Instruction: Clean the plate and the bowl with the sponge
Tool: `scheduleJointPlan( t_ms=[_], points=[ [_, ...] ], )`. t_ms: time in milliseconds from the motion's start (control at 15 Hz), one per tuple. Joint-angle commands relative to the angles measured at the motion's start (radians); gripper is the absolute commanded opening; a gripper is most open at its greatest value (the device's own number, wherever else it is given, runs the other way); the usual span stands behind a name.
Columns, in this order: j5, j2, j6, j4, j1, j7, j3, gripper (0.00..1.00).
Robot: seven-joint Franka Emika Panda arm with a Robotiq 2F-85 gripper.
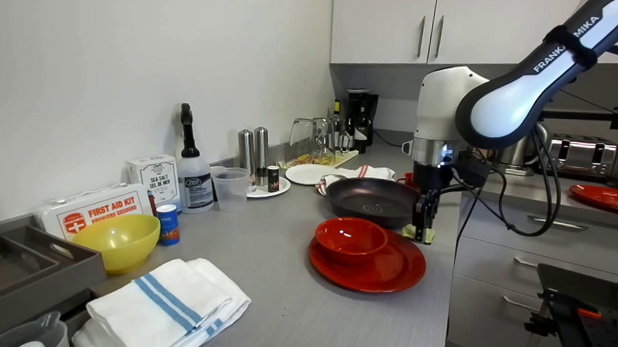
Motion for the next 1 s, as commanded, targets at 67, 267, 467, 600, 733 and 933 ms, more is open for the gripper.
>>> scheduleJointPlan(
  t_ms=[67,267,467,600,733,933],
  points=[
    [0.028,0.08,0.081,0.023,0.022,0.012,0.017,0.25],
    [0.009,0.111,0.109,0.031,0.027,0.026,0.014,0.25],
    [-0.012,0.138,0.13,0.045,0.03,0.035,0.006,0.25],
    [-0.03,0.153,0.135,0.057,0.033,0.04,0.002,0.25],
    [-0.057,0.162,0.143,0.066,0.038,0.049,-0.003,0.25],
    [-0.143,0.178,0.166,0.081,0.054,0.09,-0.026,0.25]
  ],
)
